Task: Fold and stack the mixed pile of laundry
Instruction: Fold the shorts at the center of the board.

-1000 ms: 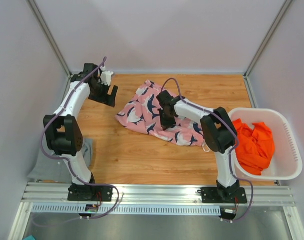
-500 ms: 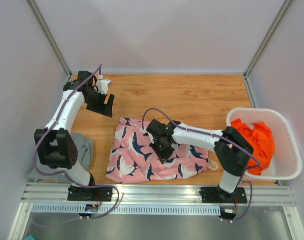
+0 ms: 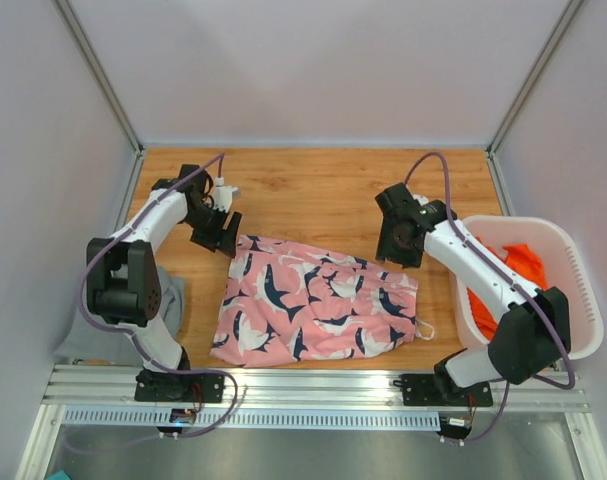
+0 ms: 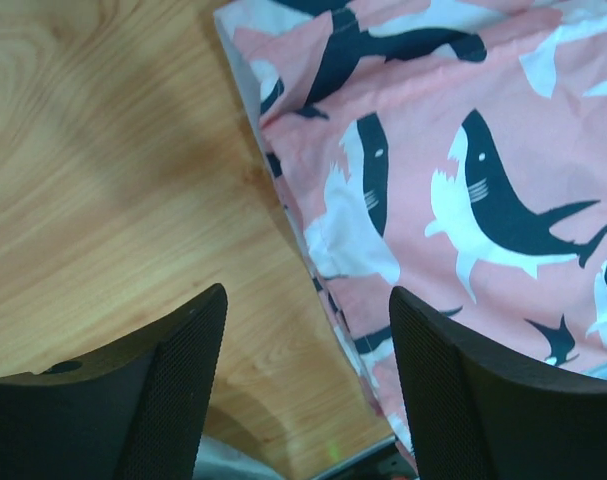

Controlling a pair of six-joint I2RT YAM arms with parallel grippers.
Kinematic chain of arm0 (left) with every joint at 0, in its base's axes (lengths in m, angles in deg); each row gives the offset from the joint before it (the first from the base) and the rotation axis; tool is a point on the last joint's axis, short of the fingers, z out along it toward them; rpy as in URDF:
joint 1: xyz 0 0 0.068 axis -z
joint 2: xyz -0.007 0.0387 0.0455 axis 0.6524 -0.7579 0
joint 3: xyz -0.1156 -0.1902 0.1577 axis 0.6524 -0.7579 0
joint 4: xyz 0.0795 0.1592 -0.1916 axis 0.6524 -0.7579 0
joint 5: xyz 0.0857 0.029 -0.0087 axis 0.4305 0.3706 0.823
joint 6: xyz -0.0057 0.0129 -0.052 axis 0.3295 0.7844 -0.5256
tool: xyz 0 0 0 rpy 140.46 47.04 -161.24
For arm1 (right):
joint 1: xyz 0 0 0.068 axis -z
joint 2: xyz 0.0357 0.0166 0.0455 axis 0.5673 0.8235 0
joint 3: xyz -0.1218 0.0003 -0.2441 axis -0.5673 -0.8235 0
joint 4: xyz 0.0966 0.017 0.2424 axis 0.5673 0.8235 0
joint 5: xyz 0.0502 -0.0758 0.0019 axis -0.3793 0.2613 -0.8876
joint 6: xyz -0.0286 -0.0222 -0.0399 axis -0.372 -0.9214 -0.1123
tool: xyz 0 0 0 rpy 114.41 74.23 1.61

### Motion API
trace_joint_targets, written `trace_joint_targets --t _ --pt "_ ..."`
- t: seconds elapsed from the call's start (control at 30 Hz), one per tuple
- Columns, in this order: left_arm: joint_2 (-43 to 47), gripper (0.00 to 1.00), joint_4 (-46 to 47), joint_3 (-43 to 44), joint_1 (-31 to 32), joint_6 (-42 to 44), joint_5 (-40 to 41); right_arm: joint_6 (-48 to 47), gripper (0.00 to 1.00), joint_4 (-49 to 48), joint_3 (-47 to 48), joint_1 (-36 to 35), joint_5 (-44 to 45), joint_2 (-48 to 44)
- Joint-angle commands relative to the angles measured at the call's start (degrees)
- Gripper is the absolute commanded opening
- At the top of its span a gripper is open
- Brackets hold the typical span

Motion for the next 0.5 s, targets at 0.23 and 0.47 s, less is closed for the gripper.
trace_joint_targets --t 0.23,0.47 --pt "-9.47 0.61 10.14 1.44 4.01 -3.94 2.41 8.68 0.63 -3.37 -12.28 7.14 5.92 -4.69" --pt "-10.0 0.48 9.52 1.0 4.1 -3.94 1.35 7.8 0.62 -9.88 -17.91 8.82 1.95 -4.08"
